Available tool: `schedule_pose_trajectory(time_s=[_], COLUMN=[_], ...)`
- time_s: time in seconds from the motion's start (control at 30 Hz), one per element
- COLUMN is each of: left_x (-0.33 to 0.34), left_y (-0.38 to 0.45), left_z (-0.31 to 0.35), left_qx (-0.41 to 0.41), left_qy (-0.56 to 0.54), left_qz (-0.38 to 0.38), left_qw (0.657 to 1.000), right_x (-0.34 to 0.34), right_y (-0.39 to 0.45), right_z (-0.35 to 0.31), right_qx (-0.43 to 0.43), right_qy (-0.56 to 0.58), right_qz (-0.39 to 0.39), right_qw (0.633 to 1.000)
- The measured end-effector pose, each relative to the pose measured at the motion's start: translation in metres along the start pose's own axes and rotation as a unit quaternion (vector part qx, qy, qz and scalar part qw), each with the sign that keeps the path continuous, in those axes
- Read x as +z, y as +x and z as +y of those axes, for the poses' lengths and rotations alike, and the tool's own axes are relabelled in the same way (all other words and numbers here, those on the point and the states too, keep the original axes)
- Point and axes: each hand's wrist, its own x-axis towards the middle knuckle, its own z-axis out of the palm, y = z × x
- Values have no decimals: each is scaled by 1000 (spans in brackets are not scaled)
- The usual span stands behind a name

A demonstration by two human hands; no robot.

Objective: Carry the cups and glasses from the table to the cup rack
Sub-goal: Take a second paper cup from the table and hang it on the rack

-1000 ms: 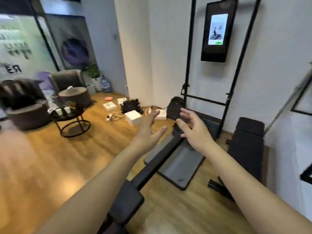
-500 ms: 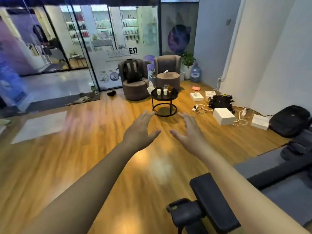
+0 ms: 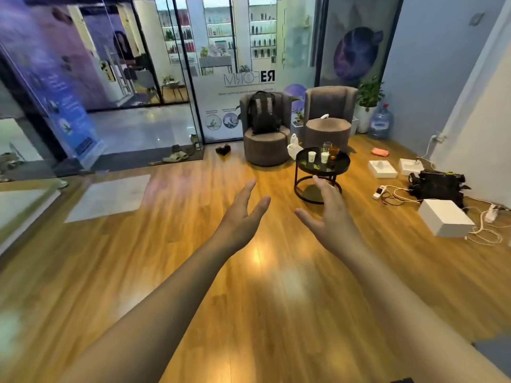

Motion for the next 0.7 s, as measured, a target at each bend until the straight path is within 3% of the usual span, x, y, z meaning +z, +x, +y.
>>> schedule_pose_trajectory(time_s=[0.17,0.27,0.37,0.53,0.7], left_x=[22,41,59,84,109], left_y=[156,242,302,420,553], left_z=[1,3,-7,-34,-77], left_qx=[-22,-100,-126,-136,-94], left_qy=[-100,-270,-342,-321,-180], left_qz=[-31,-28,-38,-42,-43], left_qw=[994,957,930,936,978], right_x=[2,-3,0,15,57], right_y=[130,199,253,349,461], right_z=[39,67,92,141,200], right_qx=[56,121,172,183,171], right_qy=[35,148,227,214,158], right_qz=[0,-7,9,7,16], right_qw=[998,981,959,960,972])
